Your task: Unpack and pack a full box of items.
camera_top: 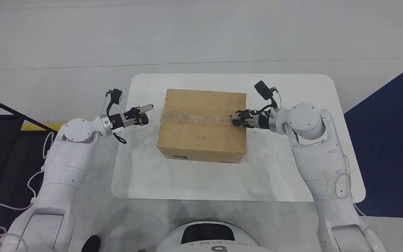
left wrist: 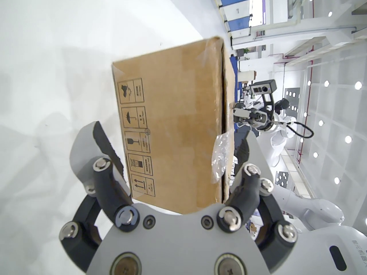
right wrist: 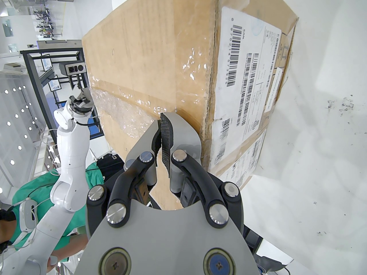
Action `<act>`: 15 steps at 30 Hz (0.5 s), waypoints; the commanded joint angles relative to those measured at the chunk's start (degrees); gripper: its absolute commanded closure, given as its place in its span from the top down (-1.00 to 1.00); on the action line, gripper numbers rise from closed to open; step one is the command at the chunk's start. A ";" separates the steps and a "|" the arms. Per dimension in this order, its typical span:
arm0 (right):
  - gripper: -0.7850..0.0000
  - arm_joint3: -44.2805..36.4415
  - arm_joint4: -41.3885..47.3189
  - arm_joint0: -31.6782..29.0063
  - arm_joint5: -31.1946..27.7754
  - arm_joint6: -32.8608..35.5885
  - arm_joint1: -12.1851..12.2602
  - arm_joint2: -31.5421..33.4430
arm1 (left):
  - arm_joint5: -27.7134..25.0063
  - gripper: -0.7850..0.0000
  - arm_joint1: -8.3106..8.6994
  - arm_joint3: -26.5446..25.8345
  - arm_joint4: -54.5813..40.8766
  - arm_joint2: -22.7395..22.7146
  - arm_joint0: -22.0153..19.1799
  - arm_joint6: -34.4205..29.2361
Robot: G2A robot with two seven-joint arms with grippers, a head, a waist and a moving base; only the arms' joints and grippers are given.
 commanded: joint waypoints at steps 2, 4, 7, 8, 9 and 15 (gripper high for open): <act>-1.00 0.00 0.00 0.00 0.00 0.00 0.00 0.00 | -1.43 1.00 0.79 -3.45 -0.99 -2.63 1.00 -0.22; -1.00 0.00 0.00 0.00 0.00 0.00 0.00 0.00 | -1.90 1.00 1.31 -7.65 -1.82 -4.26 2.37 -1.05; -1.00 0.00 0.00 0.00 0.00 0.00 0.00 0.00 | -1.62 1.00 1.95 -15.06 -3.36 -6.32 5.03 -2.21; -1.00 0.00 0.00 0.00 0.00 0.00 0.00 0.00 | -1.69 1.00 2.10 -17.74 -4.38 -6.85 5.97 -2.90; -1.00 0.00 0.00 0.00 0.00 0.00 0.00 0.00 | -1.65 1.00 2.26 -19.97 -5.13 -7.34 6.91 -3.49; -1.00 0.00 0.00 0.00 0.00 0.00 0.00 0.00 | 0.67 1.00 2.35 -26.64 -9.54 -6.07 7.79 -7.01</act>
